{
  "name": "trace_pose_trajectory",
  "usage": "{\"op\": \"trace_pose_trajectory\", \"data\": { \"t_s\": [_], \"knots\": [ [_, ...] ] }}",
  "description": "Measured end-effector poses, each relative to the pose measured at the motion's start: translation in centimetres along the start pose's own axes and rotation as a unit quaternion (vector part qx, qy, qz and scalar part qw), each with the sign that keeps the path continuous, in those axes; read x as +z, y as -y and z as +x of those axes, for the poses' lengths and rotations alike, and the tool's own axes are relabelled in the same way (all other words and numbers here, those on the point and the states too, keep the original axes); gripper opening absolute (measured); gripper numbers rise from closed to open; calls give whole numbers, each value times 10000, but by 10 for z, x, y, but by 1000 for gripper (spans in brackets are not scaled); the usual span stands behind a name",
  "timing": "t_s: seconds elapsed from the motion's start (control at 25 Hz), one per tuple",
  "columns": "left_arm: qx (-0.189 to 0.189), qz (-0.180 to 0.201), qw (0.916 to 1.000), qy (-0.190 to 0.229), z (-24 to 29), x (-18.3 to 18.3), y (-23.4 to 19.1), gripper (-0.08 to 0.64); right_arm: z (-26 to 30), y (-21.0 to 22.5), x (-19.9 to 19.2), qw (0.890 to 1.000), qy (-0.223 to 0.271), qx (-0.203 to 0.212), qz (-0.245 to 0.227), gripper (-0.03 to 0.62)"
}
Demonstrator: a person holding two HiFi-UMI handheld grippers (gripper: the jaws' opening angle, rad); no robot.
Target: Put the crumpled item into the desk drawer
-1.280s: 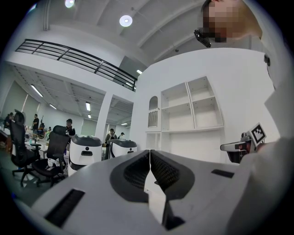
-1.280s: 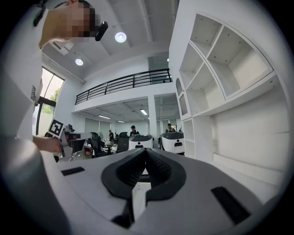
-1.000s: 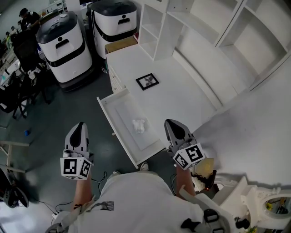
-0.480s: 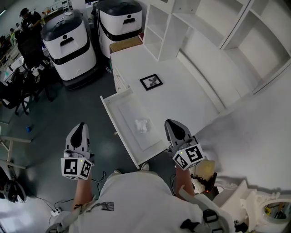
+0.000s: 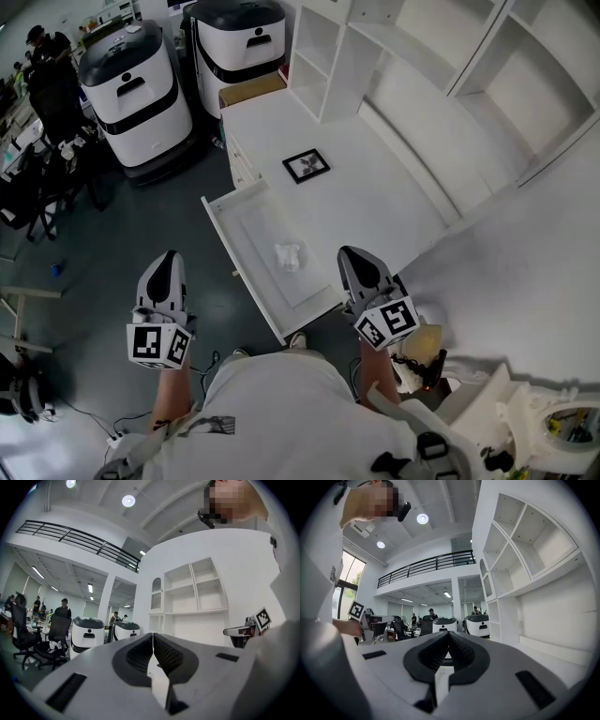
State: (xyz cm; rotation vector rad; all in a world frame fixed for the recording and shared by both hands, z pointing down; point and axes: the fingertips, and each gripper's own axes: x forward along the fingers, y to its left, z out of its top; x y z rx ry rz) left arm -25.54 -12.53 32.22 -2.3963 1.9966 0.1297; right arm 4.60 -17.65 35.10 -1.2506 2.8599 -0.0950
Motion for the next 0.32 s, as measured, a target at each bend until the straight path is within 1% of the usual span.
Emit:
{"op": "trace_pose_trajectory", "data": {
  "t_s": [0.32],
  "knots": [
    [-12,-6,10000,-13,1,-4,3,17,-1,1,-3,10000,-13,-17,0,9]
  ]
}}
